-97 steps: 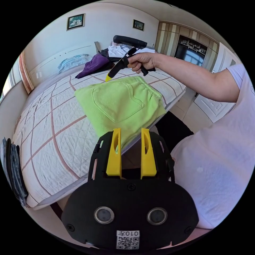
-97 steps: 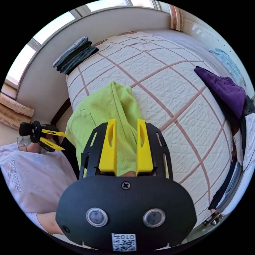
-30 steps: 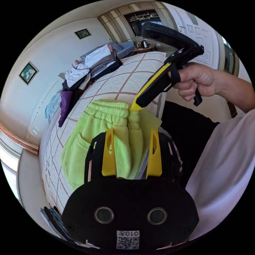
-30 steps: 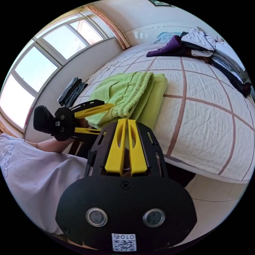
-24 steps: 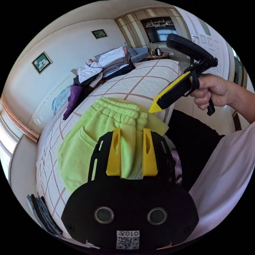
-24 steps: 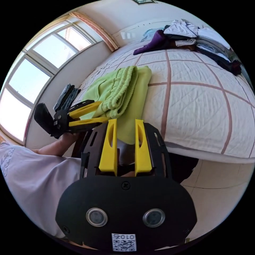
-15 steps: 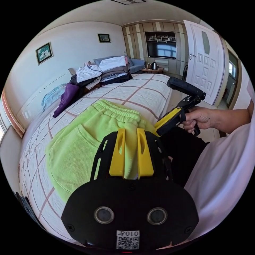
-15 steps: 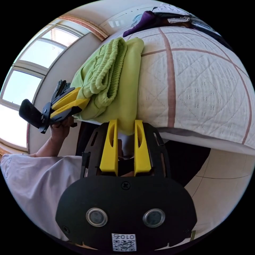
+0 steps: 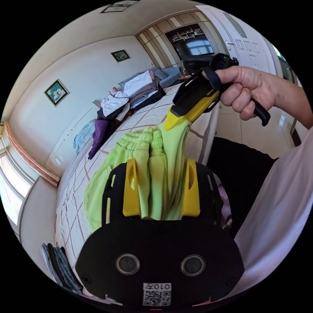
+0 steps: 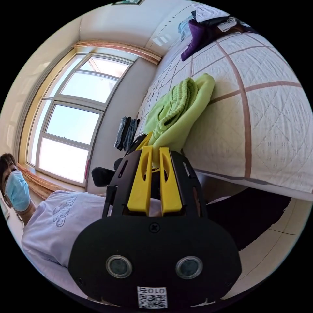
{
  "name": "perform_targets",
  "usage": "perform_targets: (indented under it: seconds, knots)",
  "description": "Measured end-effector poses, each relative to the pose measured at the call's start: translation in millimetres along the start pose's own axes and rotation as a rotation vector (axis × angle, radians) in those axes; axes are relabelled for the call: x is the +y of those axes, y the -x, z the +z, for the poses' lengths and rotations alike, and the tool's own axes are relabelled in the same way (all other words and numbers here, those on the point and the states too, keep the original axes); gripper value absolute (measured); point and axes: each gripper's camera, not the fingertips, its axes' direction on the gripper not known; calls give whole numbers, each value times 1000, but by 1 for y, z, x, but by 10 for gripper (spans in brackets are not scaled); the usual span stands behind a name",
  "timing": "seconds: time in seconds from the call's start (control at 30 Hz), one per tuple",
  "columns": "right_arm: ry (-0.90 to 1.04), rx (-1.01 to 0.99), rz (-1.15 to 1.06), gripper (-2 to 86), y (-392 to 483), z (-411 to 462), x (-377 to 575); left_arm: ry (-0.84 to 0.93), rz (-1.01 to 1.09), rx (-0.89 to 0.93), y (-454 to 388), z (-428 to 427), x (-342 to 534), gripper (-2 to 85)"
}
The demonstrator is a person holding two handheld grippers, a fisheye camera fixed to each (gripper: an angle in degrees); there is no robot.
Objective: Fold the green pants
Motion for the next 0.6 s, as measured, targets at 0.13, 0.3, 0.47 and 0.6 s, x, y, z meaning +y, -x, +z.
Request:
perform_targets:
  seconds: [0.13, 0.3, 0.47, 0.6]
  knots:
    - [-36, 6, -5, 70, -10, -15, 0, 8, -64, 14, 16, 2, 6, 122]
    - [-109, -76, 181, 165, -50, -30, 0, -12, -77, 38, 39, -1, 14, 101]
    - [-25, -200, 250, 189, -68, -10, -46, -20, -68, 15, 58, -2, 21, 98]
    - [85, -65, 197, 169, -56, 12, -84, -30, -64, 11, 82, -5, 28, 105]
